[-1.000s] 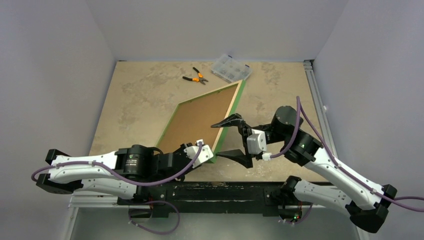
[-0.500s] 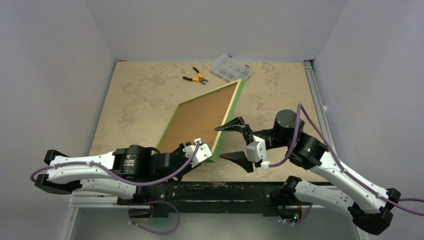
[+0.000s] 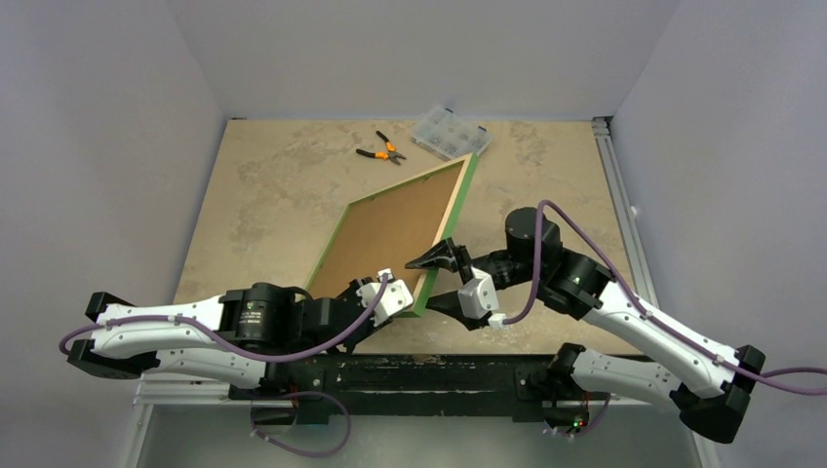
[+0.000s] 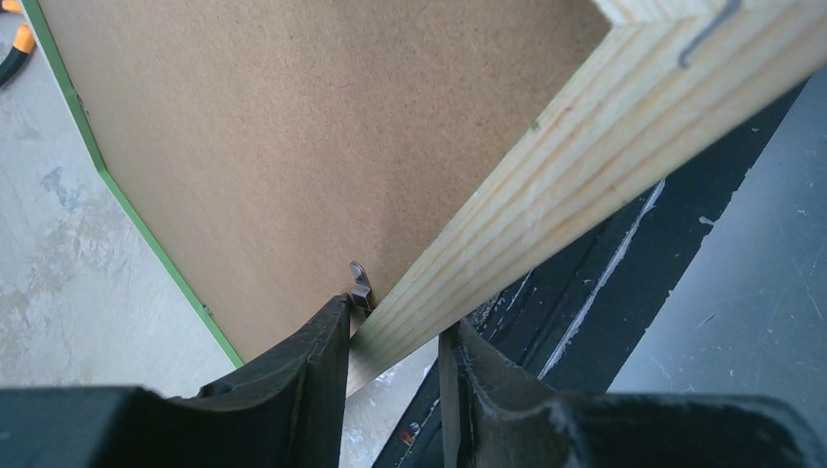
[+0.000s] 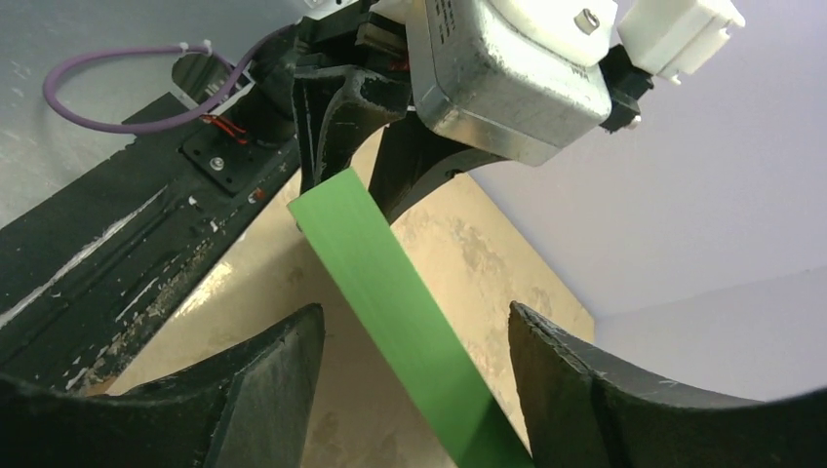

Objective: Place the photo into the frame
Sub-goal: Turn over the photo frame at the center of the board.

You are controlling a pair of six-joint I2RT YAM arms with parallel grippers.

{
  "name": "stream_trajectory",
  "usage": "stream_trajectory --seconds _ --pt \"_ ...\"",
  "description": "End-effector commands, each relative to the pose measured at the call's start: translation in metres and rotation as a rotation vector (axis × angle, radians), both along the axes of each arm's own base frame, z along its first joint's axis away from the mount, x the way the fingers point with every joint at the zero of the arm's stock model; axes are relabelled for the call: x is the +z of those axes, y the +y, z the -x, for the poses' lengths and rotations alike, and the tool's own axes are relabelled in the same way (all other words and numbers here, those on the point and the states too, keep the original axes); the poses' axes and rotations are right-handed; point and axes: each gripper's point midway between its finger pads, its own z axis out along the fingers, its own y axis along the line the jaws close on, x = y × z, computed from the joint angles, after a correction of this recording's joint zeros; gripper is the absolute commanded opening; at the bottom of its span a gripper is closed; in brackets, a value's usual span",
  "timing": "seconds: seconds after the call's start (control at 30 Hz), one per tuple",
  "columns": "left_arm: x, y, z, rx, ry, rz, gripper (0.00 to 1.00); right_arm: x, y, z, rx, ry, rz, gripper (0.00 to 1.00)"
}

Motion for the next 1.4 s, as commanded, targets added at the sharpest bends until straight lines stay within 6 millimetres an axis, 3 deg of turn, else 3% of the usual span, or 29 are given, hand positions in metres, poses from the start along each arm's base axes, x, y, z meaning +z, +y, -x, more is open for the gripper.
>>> stream_trajectory --seconds 0.0,0.23,0.3,0.43,0.67,0.77,0.97,1.1,1.23,1.37 --pt "0.03 -0.034 0.021 -0.009 0.143 0.251 0.0 0.008 0.011 0.007 0.062 -0.032 -0.013 0.62" --pt "0.035 -0.032 0.02 0.002 0.142 0.27 0.0 0.015 0.014 0.014 0.078 -0.035 -0.039 0.39" --pt "0.038 -0.03 0.018 0.012 0.138 0.28 0.06 0.017 0.013 0.017 0.084 -0.019 -0.046 0.3" --pt "0.045 -0.027 0.015 0.037 0.13 0.307 0.22 0.014 0.01 0.021 0.084 0.024 -0.033 0.0" --pt "0.064 -0.016 0.004 0.088 0.091 0.361 0.6 0.01 0.006 0.021 0.049 0.087 -0.04 0.0" --pt "0.082 -0.008 -0.003 0.115 0.059 0.403 0.72 0.015 0.005 0.018 0.009 0.111 -0.071 0.0" --pt "0.141 0.007 -0.012 0.136 0.007 0.586 0.81 0.028 0.004 -0.003 -0.148 0.201 -0.146 0.0" --pt "0.173 0.019 -0.013 0.133 0.001 0.734 0.87 0.04 0.003 -0.018 -0.271 0.353 -0.21 0.0" --pt "0.183 0.028 -0.013 0.137 0.006 0.817 0.9 0.044 0.0 -0.036 -0.409 0.553 -0.247 0.0" --pt "0.17 0.031 -0.014 0.168 0.029 0.819 0.91 0.042 -0.002 -0.044 -0.491 0.728 -0.288 0.0"
